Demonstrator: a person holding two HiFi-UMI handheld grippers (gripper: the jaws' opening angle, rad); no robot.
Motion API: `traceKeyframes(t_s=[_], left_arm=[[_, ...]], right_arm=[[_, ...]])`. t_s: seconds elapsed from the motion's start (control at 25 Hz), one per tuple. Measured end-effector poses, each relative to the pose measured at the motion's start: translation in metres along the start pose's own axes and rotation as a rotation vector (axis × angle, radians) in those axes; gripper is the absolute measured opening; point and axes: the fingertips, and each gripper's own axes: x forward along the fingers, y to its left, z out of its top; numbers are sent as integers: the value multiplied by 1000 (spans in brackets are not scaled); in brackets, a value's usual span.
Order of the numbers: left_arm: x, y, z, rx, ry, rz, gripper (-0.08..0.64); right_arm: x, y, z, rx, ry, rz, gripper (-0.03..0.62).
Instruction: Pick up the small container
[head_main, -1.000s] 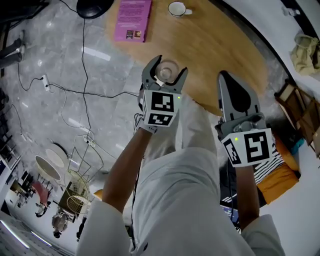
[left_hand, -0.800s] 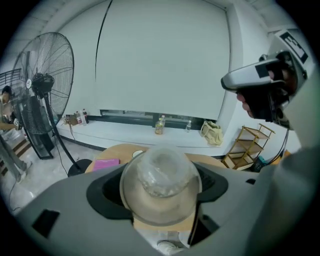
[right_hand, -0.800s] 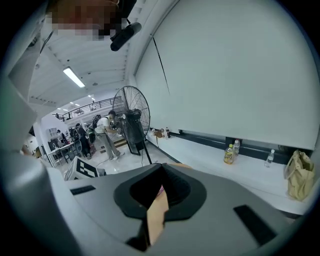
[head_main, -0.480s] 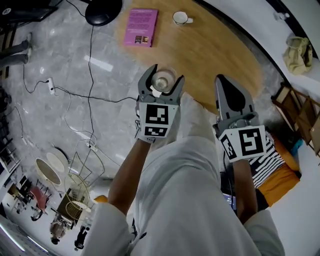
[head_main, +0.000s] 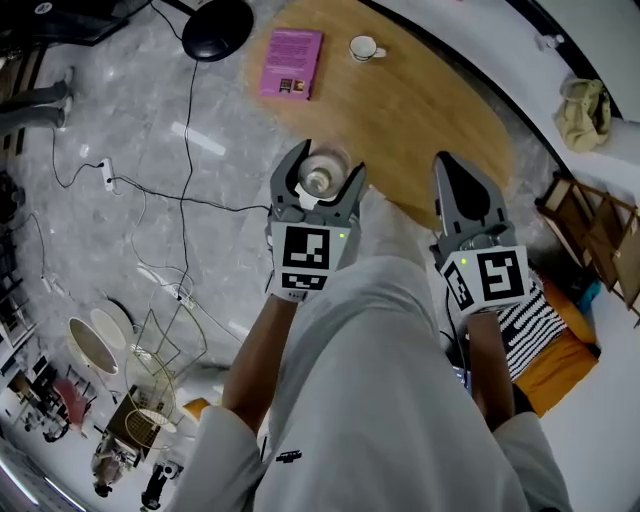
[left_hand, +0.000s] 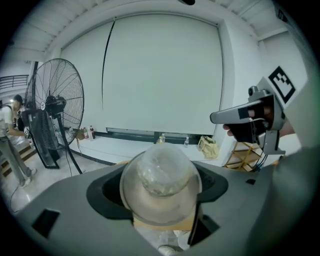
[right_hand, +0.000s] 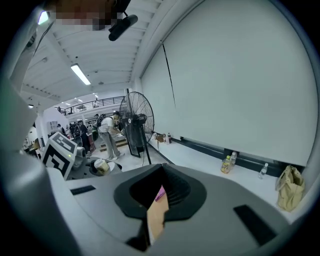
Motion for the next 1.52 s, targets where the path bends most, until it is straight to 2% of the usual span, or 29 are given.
traceKeyframes(t_s=[0.16,0.4,0.56,0.8,1.12,1.52], left_arm=[[-22,1,9,-6,-22,2,341],[-51,9,24,1,-47,20,341],[-71,17,32,13,-55,27,341],[-96,30,35,-40,-58,28,341],[-124,22,43,-17,-72,39,341],[-148,18,49,-4,-87,38,341]], right_arm=[[-12,0,9,-12,-16,-31,8],[-34,-12,29,27,-55,-104,8],[-47,-12,41,-4,-76,-121,8],[-64,-6,47,-58,-70,-143,8],[-92,3,44,-72,-71,-140,8],[-95,26,49,-72,-97,-89,8]])
